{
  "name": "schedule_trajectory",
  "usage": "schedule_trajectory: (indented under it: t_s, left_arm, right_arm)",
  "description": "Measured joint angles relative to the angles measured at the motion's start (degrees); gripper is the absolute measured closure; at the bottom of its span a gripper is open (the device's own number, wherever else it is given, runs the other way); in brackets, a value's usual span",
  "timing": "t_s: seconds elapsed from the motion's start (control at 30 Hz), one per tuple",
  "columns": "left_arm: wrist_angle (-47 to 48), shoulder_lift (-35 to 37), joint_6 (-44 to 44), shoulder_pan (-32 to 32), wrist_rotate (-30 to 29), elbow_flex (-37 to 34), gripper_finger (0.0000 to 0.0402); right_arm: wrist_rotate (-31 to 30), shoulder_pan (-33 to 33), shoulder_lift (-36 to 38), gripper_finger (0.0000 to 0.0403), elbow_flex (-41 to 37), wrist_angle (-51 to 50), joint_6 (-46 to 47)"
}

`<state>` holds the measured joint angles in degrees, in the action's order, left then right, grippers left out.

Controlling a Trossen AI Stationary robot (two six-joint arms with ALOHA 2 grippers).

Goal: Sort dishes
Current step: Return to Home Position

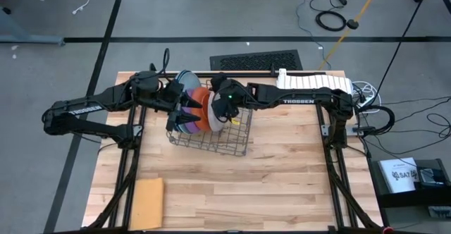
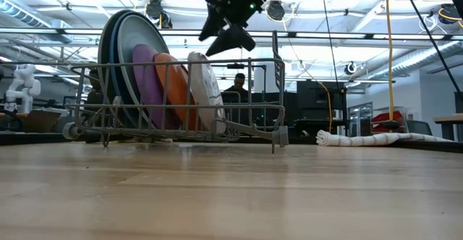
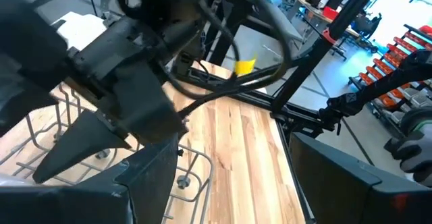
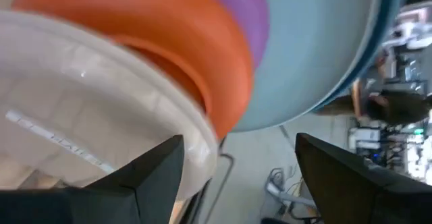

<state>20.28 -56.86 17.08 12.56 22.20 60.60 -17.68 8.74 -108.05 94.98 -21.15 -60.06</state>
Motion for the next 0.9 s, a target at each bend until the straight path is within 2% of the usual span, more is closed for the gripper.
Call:
schedule_trajectory:
  t_s: [0.07, 0.2, 0.5, 0.77, 0.9]
  left_arm:
    - [-0.04, 0.00, 0.00, 0.00, 0.00, 0.00, 0.0118]
    - [-0.07, 0.00, 0.01, 0.00, 0.00, -0.02, 0.0118]
    - [0.04, 0.00, -0.92, 0.00, 0.00, -0.02, 0.0118]
    - [0.09, 0.00, -0.94, 0.00, 0.00, -0.02, 0.0118]
    - [0.04, 0.13, -0.98, 0.00, 0.00, -0.02, 0.0118]
  right_arm:
    - [0.26, 0.05, -1.07, 0.0125, 0.00, 0.55, 1.44]
    - [5.65, 0.07, -2.57, 0.0128, -0.04, 1.50, 4.48]
    - [6.96, -0.21, -5.94, 0.0135, -0.04, 7.94, 3.95]
    - [3.94, -2.47, -3.42, 0.0135, -0.11, 3.94, 4.17]
    - [1.52, -5.65, 0.26, 0.0135, -0.11, -1.00, 8.77]
